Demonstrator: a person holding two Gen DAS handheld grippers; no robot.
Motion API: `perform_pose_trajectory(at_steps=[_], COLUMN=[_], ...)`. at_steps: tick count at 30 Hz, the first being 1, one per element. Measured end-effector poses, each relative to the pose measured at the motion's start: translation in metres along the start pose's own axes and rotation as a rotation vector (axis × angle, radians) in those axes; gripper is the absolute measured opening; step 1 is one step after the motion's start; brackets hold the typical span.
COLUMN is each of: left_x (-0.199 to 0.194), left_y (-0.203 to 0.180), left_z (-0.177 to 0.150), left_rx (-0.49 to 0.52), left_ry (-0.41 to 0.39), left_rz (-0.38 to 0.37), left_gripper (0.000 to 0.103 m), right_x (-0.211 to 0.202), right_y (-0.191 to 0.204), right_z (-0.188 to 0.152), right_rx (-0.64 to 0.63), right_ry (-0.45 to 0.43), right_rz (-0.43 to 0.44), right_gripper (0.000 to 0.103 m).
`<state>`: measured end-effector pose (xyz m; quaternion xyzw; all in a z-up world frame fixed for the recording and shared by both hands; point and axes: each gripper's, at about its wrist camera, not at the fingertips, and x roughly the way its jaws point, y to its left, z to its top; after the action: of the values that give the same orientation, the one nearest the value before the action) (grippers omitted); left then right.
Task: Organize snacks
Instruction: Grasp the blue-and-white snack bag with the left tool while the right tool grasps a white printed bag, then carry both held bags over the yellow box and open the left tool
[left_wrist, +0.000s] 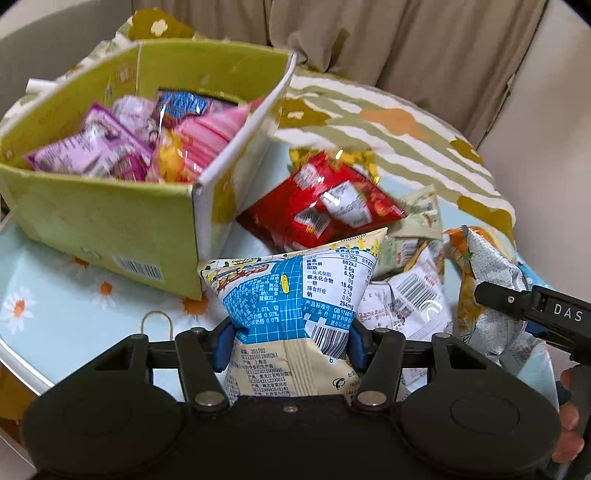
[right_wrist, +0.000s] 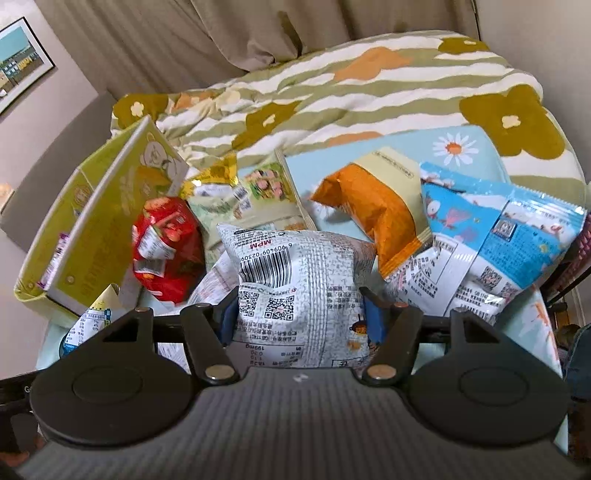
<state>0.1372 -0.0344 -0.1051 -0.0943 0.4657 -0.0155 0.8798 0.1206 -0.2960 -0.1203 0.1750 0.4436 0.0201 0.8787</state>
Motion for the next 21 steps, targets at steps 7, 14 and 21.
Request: perform_pose_trajectory(at_steps=[7, 14, 21], left_x=[-0.034, -0.079, -0.109], left_y=[-0.008, -0.011, 0.017], left_z=[0.01, 0.03, 0.059], left_rx=[0.002, 0.015, 0.0], left_ry=[-0.082, -0.202, -0.298], left_rz=[-0.017, -0.003, 0.046], left_gripper=[0.062, 0.062, 0.062], right_x=[-0.028, -0.056, -0.071], right_y=[0.013, 0.036, 0.08], right_z=[0.011, 0.032, 0.053], right_rx=[-0.023, -0.085, -0.177], right_ry=[-0.048, -0.116, -0.169], right_rz=[0.021, 0.072, 0.131], right_gripper=[0.079, 0.079, 0.079])
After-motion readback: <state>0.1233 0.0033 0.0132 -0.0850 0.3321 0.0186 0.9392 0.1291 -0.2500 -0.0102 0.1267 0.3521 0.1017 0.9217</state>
